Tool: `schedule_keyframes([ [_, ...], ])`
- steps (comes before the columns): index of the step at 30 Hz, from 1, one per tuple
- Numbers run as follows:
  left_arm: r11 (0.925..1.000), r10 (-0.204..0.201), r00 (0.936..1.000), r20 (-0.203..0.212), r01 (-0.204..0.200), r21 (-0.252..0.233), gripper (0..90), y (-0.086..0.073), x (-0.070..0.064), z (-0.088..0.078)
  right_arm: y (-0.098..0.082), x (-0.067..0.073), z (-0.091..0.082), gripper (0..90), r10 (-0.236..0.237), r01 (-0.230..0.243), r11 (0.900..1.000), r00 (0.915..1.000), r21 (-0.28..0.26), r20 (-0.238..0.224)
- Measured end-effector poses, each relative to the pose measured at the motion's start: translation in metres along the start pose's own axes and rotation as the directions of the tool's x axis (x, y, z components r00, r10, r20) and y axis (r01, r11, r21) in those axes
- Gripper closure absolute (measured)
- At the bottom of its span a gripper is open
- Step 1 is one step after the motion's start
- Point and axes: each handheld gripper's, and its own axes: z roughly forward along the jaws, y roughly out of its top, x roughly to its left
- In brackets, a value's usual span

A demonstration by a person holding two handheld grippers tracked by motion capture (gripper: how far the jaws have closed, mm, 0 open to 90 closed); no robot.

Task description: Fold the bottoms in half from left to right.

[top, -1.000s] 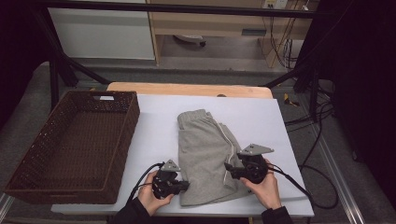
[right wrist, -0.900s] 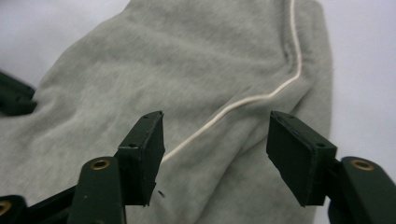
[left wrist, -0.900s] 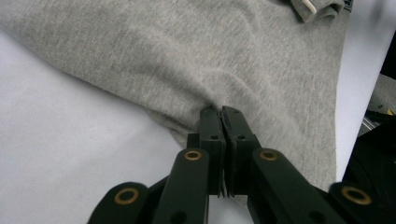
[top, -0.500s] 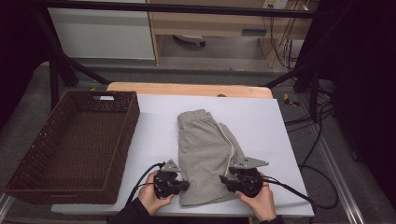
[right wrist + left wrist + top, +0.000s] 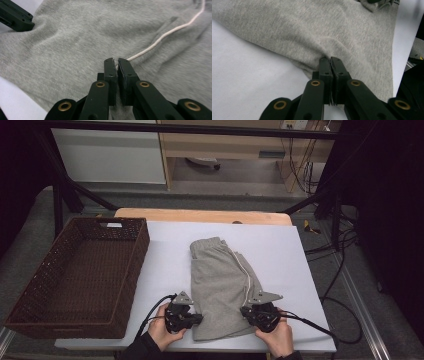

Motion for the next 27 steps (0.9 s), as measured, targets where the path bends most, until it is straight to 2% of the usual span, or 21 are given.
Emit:
schedule_keyframes([
  [3,1.0,-0.001,1.0,0.0,0.001,0.0,87.9,0.0,0.0,0.0,-0.002,-0.006,-0.013,86.5,0.014,-0.014,1.0,0.9997,-0.015,0.021],
  [9,0.9999,-0.014,0.9999,0.003,0.014,0.003,88.4,0.001,0.0,0.0,-0.018,-0.028,-0.039,86.8,0.096,-0.093,0.995,0.9933,-0.043,0.064],
  [11,0.9999,-0.016,0.9999,0.005,0.016,0.003,88.8,0.002,0.001,-0.001,-0.024,-0.034,-0.042,86.9,0.121,-0.118,0.992,0.9898,-0.046,0.074],
  [16,0.9997,-0.014,0.9998,0.011,0.014,-0.018,88.5,0.005,-0.001,-0.004,-0.028,-0.041,-0.048,87.3,0.132,-0.128,0.991,0.9884,-0.049,0.076],
  [20,0.9996,-0.004,1.0,-0.002,0.004,-0.028,81.2,0.006,-0.002,-0.006,-0.032,-0.046,-0.049,87.3,0.137,-0.134,0.99,0.9862,-0.034,0.094],
  [24,0.9991,-0.013,0.9999,-0.009,0.013,-0.039,73.3,0.007,0.0,-0.008,-0.036,-0.05,-0.04,85.4,0.147,-0.148,0.989,0.9866,0.006,0.07],
  [25,0.9987,-0.017,0.9998,-0.011,0.016,-0.049,70.4,0.007,0.0,-0.008,-0.036,-0.05,-0.039,82.9,0.145,-0.146,0.989,0.9873,0.007,0.064],
  [27,0.998,-0.028,0.9995,-0.017,0.027,-0.058,65.5,0.007,0.001,-0.008,-0.035,-0.05,-0.04,71.3,0.135,-0.135,0.991,0.9878,-0.01,0.077],
])
